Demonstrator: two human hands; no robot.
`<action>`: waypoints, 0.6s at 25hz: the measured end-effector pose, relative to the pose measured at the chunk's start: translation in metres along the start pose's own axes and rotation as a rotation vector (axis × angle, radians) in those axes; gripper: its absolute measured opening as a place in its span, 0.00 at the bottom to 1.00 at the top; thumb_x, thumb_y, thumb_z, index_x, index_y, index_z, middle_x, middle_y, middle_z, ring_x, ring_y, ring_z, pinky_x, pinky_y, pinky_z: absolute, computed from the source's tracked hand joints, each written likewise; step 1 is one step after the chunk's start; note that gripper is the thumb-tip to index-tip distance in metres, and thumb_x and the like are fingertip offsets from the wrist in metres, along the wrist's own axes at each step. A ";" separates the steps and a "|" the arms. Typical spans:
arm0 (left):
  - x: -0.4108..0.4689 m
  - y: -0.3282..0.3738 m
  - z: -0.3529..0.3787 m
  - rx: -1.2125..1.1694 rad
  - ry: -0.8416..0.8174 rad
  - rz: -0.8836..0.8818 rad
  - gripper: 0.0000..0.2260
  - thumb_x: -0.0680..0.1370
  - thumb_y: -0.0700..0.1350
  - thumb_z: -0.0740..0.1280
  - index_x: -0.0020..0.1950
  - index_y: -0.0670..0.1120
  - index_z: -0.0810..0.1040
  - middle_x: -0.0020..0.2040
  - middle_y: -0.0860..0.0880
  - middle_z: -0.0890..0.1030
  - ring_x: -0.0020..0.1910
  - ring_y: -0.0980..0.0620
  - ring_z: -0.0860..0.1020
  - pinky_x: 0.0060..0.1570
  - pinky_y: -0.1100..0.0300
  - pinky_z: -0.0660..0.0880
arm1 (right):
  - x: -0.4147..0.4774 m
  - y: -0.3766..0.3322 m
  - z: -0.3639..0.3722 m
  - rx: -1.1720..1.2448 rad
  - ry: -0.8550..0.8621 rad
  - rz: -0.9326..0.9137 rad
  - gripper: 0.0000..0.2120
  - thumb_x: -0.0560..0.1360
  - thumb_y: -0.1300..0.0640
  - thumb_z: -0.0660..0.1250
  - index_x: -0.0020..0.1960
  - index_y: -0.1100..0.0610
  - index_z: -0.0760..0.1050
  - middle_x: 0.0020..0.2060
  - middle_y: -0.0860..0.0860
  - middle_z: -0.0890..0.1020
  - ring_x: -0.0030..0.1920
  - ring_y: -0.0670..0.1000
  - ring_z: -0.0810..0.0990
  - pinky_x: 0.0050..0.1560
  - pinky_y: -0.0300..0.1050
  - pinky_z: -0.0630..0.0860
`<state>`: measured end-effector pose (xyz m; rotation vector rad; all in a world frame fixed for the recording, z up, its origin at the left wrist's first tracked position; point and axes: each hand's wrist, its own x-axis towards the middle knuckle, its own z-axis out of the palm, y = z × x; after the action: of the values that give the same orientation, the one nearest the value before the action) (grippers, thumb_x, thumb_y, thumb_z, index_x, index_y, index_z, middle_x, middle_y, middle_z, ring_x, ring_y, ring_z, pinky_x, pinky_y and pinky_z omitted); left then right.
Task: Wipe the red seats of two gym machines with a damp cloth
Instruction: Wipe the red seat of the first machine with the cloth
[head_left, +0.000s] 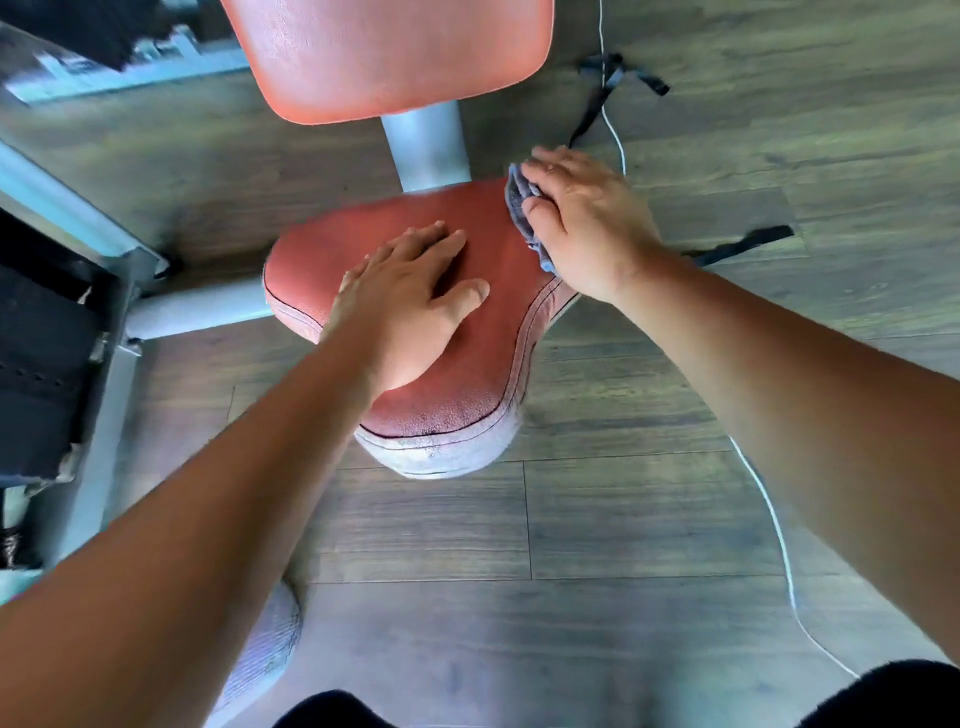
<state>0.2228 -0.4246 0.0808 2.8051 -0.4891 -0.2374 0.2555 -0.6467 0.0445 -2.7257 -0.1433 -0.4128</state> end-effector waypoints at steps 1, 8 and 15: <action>0.000 0.000 0.001 -0.011 0.002 0.005 0.31 0.79 0.67 0.56 0.81 0.60 0.62 0.83 0.59 0.60 0.82 0.50 0.58 0.79 0.45 0.55 | 0.000 0.000 0.001 0.002 0.007 -0.005 0.24 0.80 0.51 0.54 0.70 0.59 0.76 0.72 0.57 0.75 0.73 0.57 0.72 0.73 0.52 0.67; 0.009 -0.006 0.000 -0.055 -0.028 -0.010 0.38 0.70 0.71 0.53 0.80 0.61 0.65 0.82 0.58 0.61 0.82 0.51 0.58 0.79 0.41 0.54 | -0.050 -0.018 0.009 0.124 0.086 0.122 0.29 0.79 0.48 0.49 0.77 0.56 0.67 0.78 0.54 0.67 0.79 0.55 0.63 0.79 0.57 0.57; 0.008 -0.006 0.003 -0.099 -0.024 -0.033 0.33 0.73 0.69 0.56 0.79 0.63 0.65 0.82 0.62 0.60 0.82 0.56 0.55 0.80 0.39 0.51 | -0.180 -0.122 0.040 1.036 0.278 0.418 0.30 0.83 0.49 0.52 0.82 0.57 0.52 0.82 0.47 0.54 0.81 0.42 0.51 0.77 0.32 0.49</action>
<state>0.2311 -0.4225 0.0748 2.7187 -0.4247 -0.2943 0.0760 -0.5261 -0.0025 -1.6032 0.2291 -0.4243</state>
